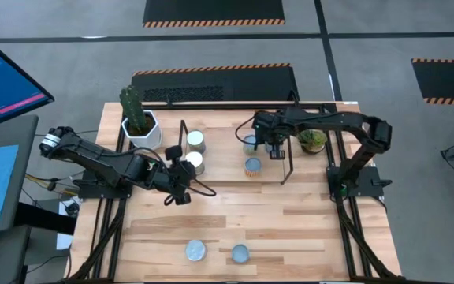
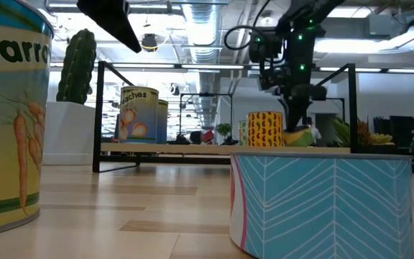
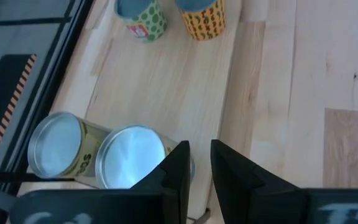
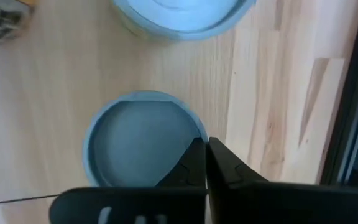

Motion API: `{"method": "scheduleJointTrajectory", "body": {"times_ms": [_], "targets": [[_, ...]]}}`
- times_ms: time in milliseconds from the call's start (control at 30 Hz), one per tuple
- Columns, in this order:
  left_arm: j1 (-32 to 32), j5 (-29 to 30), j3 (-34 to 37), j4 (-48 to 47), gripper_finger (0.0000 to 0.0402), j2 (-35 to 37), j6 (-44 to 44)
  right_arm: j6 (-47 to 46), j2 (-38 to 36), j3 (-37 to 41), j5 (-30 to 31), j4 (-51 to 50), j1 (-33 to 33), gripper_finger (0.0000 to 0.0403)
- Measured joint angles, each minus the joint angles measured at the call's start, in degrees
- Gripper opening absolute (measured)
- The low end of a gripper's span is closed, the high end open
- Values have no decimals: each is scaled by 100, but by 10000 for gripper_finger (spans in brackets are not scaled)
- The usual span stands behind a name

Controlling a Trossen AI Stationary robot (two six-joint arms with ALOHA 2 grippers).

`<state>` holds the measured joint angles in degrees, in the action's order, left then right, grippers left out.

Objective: Pick and place cans onto a shelf
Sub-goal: Put the canned meatballs on the shelf

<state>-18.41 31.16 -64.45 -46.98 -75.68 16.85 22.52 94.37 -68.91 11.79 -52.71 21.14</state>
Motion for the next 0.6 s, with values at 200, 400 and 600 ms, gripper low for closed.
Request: {"method": "scheduleJointTrajectory", "body": {"times_ms": [200, 400, 600], "targets": [[1, -2, 0, 136, 52, 0, -181, 97, 56, 16, 0, 278, 80, 15], [2, -2, 0, 142, 52, 0, -184, 94, 50, 14, -1, 283, 104, 18], [0, -4, 0, 142, 52, -1, -184, -50, 52, 14, 2, 261, 108, 37]]}}
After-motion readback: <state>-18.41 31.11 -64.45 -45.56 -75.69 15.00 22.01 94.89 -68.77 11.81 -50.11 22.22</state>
